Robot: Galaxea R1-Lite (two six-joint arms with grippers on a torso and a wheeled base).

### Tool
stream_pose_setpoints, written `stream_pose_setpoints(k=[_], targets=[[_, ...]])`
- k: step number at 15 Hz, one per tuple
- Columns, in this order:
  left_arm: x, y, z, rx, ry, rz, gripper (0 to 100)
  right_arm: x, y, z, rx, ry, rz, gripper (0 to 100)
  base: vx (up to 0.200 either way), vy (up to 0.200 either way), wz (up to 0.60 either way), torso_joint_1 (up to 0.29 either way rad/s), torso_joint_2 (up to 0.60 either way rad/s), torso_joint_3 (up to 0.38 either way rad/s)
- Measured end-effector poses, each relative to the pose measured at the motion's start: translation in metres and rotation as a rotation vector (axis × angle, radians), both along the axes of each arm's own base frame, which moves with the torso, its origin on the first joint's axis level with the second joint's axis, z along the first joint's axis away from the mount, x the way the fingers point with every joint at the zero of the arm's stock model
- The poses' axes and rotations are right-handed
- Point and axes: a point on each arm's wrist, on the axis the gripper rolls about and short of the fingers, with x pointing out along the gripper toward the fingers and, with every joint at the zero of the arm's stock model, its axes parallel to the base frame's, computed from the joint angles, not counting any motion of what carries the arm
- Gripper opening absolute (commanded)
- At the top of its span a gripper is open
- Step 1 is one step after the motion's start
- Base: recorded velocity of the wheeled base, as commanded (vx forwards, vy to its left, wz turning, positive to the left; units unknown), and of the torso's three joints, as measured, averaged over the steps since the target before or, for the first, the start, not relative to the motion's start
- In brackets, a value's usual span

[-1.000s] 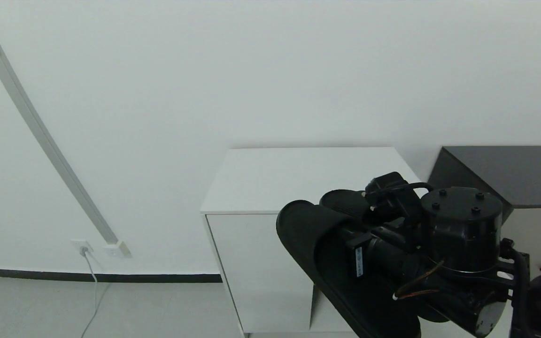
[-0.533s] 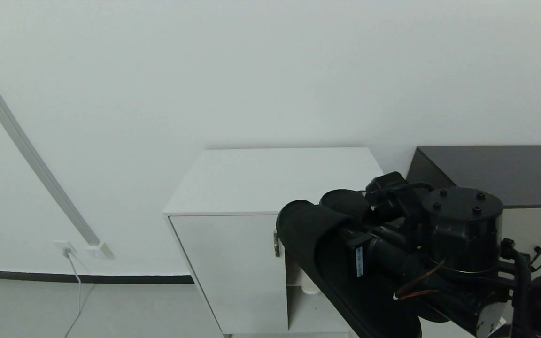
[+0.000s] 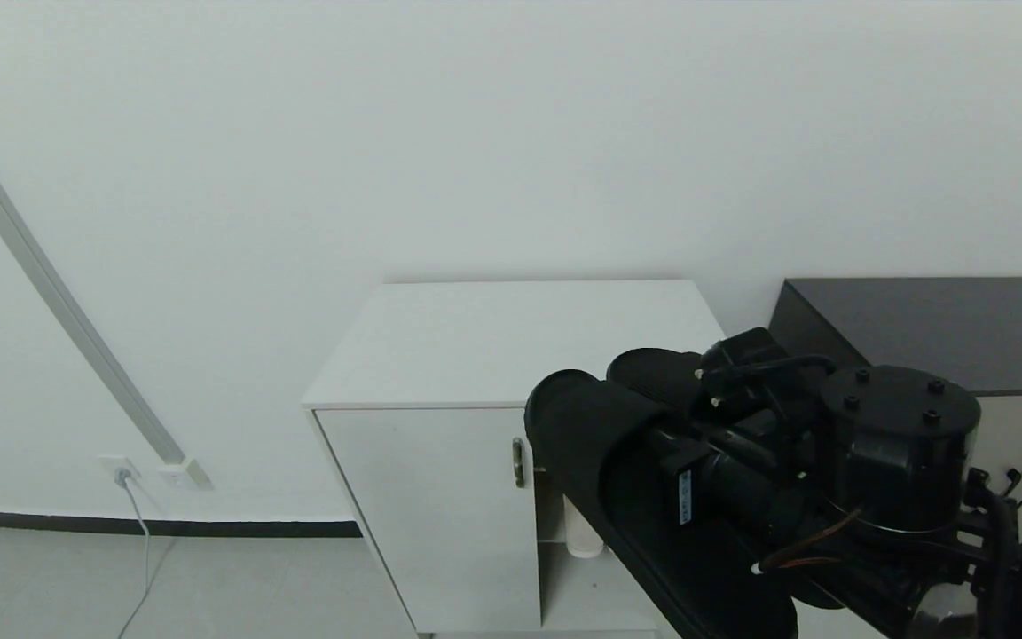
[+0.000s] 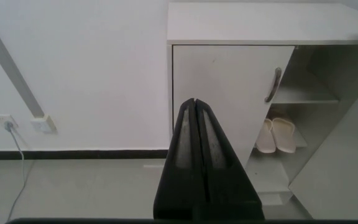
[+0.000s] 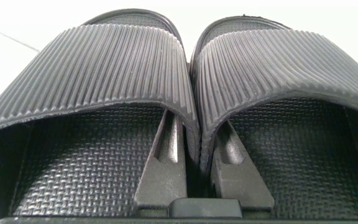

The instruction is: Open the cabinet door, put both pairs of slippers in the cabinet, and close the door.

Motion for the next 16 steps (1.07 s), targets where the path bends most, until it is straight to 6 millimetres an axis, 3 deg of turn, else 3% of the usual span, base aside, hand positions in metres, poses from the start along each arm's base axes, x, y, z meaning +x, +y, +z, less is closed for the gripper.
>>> stream_pose_setpoints(k=[6,16], targets=[[0.0,0.0,0.0001,-0.001,-0.001,-0.001,0,0.0001,-0.0024,-0.0071,-0.011,0.012,-0.004,0,0.0,0.0,0.0,-0.012,0.03,0.016],[0.0,0.0,0.0,-0.001,0.0,-0.001,0,0.0003,-0.0021,-0.011,-0.023,0.017,-0.003,0,0.0,0.0,0.0,-0.19,0.44,0.25]])
